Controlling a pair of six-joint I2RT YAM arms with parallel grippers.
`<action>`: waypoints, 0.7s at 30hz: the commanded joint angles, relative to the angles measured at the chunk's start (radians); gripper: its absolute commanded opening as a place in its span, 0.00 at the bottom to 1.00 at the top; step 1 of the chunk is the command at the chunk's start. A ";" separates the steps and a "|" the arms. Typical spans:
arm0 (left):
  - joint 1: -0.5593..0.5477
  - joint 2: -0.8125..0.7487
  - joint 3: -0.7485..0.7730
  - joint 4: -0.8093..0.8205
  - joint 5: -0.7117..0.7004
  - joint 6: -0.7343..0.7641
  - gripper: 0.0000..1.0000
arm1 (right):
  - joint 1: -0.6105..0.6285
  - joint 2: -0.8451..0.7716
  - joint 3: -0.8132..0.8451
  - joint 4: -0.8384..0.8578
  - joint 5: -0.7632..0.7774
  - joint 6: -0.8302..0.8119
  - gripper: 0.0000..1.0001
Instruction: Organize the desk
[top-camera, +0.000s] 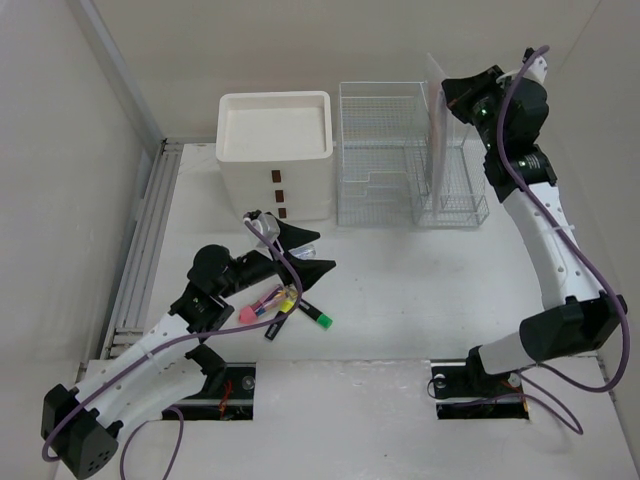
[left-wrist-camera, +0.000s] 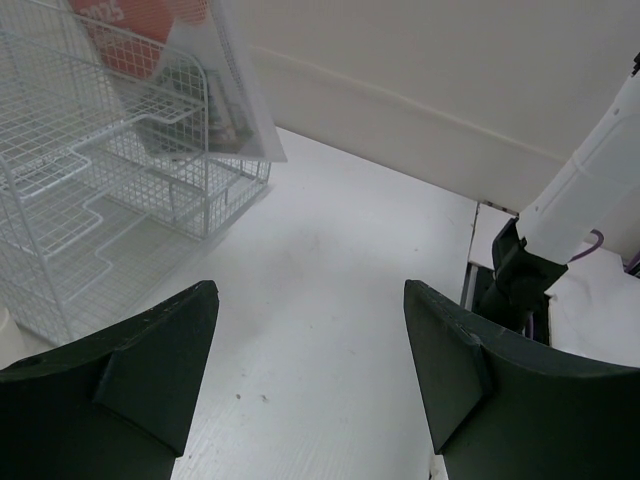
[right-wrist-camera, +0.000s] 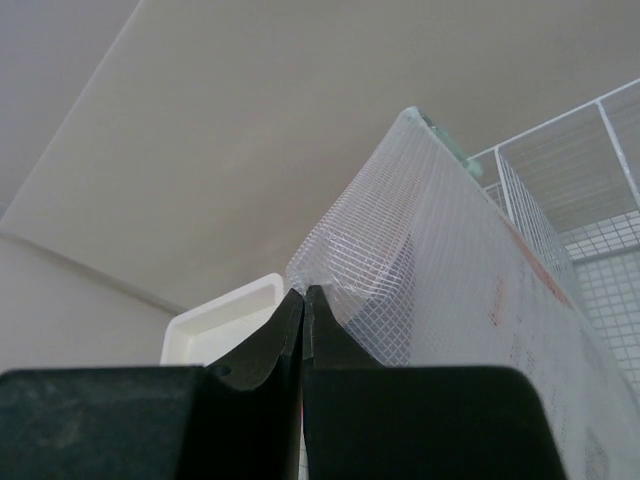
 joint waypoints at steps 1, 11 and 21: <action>-0.005 -0.028 0.011 0.021 0.000 0.020 0.72 | 0.000 0.017 0.058 0.069 -0.018 -0.020 0.00; -0.005 -0.028 0.011 0.011 0.000 0.020 0.72 | 0.000 0.116 0.069 0.142 -0.002 -0.165 0.00; -0.005 -0.019 0.011 0.002 -0.009 0.029 0.72 | -0.033 0.177 0.080 0.262 -0.062 -0.164 0.00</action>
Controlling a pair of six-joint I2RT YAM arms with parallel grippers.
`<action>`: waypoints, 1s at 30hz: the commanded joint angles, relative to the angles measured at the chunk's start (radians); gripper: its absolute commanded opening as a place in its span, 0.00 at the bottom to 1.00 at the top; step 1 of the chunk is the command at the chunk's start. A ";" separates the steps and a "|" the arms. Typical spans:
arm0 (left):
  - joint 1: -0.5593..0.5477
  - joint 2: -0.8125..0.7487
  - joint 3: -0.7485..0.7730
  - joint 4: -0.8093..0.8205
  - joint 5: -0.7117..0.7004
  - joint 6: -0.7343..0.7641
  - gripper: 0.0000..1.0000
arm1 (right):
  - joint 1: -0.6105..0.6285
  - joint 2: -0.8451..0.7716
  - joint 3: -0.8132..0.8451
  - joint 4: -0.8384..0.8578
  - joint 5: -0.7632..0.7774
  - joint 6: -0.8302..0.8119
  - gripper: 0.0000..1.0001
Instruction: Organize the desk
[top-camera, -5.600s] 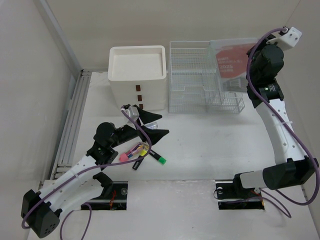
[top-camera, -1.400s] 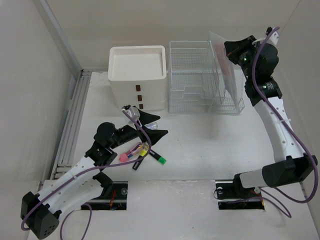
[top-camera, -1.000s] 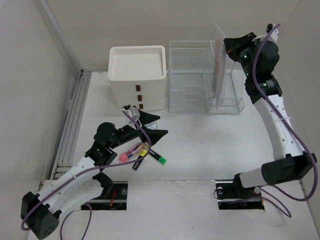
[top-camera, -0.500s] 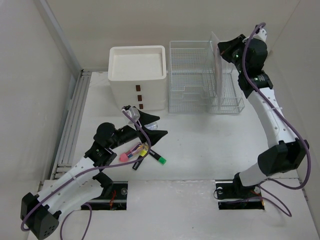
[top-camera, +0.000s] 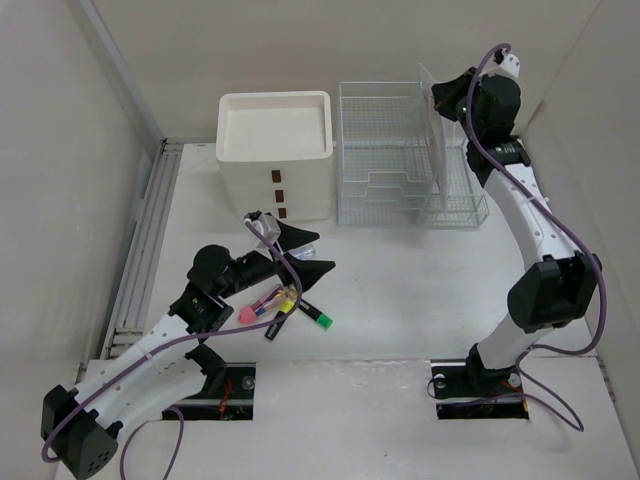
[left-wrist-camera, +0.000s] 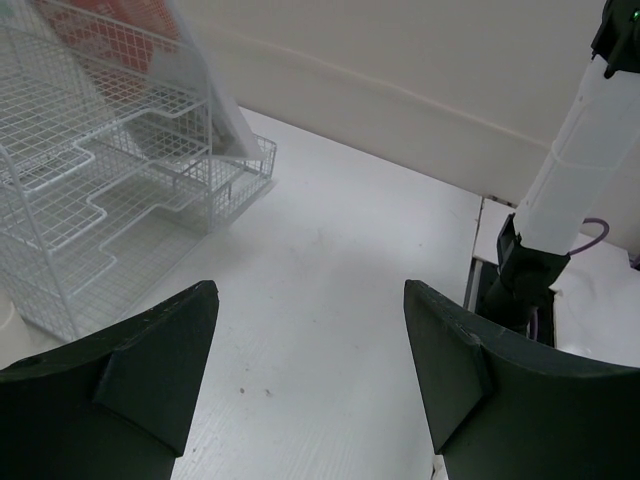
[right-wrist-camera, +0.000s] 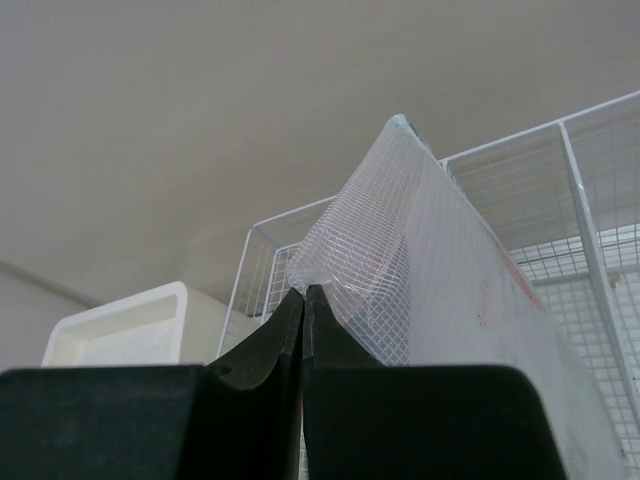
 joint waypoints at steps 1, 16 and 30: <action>-0.005 -0.010 0.011 0.025 -0.007 0.014 0.72 | -0.023 -0.011 0.047 0.173 -0.055 0.011 0.00; -0.005 0.028 0.031 0.006 -0.025 0.023 0.72 | -0.068 0.035 -0.089 0.491 -0.177 0.021 0.00; -0.005 0.056 0.041 -0.004 -0.035 0.033 0.72 | -0.109 0.074 -0.327 0.962 -0.208 0.021 0.00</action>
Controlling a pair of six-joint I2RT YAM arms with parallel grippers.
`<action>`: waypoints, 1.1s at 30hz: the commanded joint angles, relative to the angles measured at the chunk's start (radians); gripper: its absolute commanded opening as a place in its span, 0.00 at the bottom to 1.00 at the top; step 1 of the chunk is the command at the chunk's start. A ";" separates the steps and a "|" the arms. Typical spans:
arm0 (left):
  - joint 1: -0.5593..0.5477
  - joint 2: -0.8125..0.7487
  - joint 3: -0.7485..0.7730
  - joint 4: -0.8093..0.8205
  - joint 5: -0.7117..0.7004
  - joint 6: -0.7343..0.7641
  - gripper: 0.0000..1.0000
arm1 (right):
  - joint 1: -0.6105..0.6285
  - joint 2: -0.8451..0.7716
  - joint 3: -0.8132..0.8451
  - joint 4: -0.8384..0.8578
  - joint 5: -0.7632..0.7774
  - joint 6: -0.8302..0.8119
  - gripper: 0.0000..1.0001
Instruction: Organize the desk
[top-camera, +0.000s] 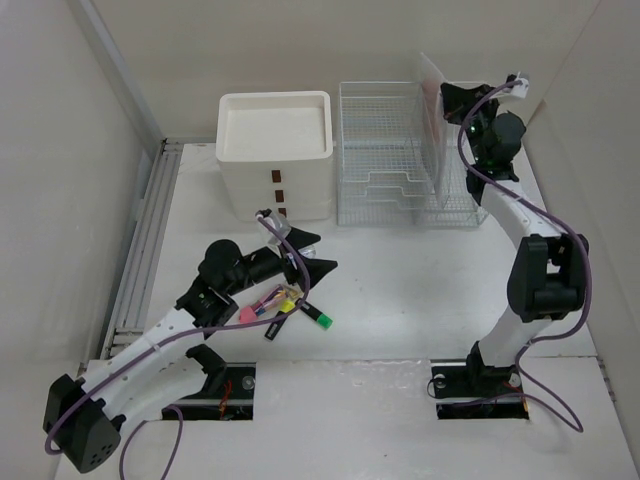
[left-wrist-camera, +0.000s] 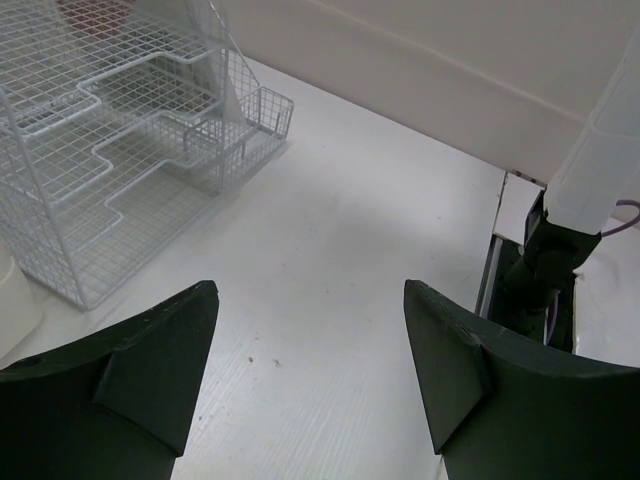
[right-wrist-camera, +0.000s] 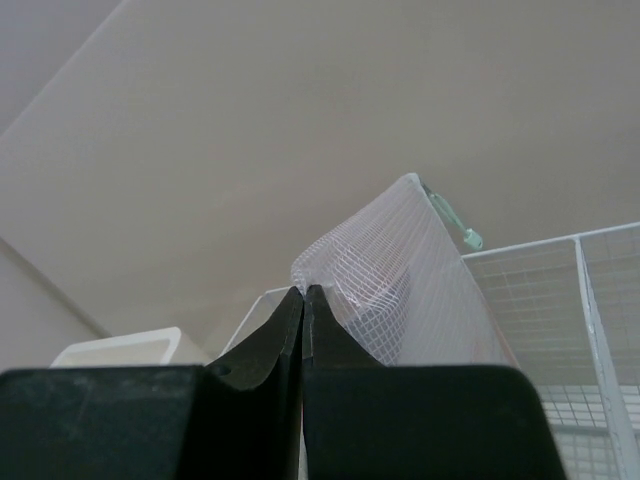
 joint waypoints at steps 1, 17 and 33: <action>-0.005 0.003 0.040 0.035 -0.006 0.013 0.72 | -0.001 0.015 -0.038 0.278 -0.025 -0.001 0.00; -0.005 0.043 0.049 0.035 -0.006 0.013 0.72 | -0.032 0.066 -0.150 0.607 -0.034 0.037 0.00; -0.005 0.062 0.049 0.044 -0.015 0.003 0.72 | -0.059 0.103 -0.121 0.717 -0.053 0.037 0.00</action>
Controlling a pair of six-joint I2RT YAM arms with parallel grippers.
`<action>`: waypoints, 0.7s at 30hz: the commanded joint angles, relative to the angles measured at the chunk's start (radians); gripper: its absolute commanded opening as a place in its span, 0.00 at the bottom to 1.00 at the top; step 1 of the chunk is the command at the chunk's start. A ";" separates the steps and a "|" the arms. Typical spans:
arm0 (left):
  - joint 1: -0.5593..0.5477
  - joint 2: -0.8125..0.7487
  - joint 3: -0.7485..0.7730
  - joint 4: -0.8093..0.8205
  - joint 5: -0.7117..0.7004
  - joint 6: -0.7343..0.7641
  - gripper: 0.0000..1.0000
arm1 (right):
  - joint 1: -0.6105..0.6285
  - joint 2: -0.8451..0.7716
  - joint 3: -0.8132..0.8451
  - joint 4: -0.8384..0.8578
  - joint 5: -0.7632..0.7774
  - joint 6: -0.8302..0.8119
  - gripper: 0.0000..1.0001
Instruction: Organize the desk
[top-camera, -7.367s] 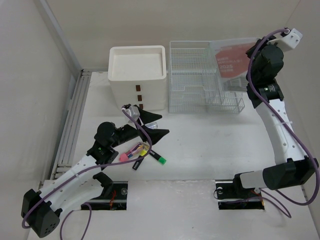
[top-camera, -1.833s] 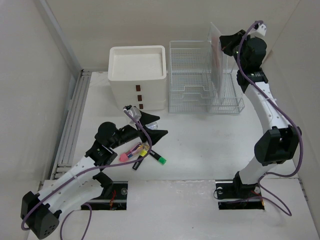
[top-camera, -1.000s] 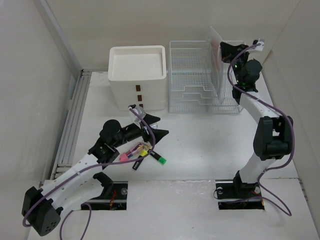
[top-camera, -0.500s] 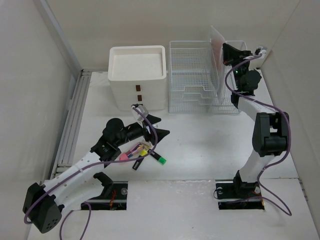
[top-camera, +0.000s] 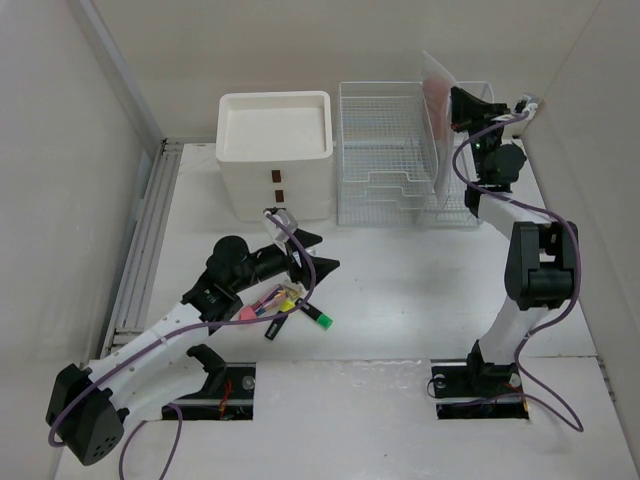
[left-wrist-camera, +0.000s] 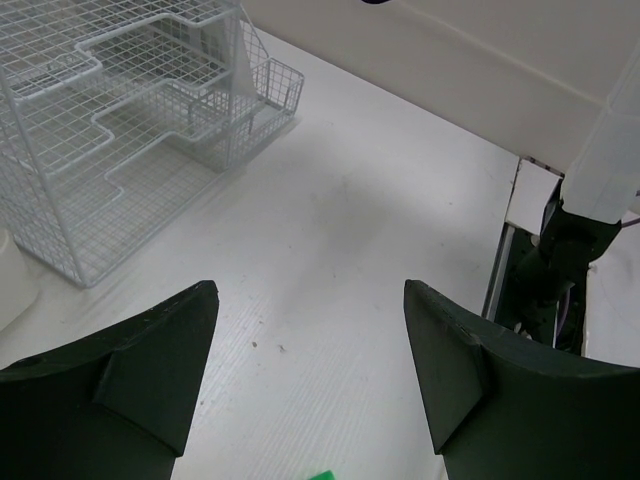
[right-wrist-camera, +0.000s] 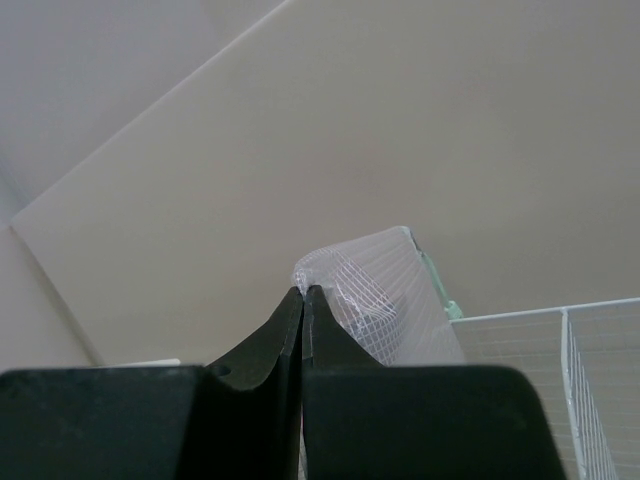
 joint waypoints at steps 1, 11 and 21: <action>-0.005 0.003 0.047 0.049 -0.001 0.002 0.72 | -0.006 0.011 0.040 0.179 -0.019 0.000 0.00; -0.005 0.003 0.047 0.049 -0.010 -0.008 0.72 | -0.006 0.011 0.081 0.201 -0.009 -0.020 0.00; -0.005 0.012 0.056 0.021 -0.010 -0.008 0.72 | 0.003 0.052 0.092 0.270 -0.009 -0.038 0.00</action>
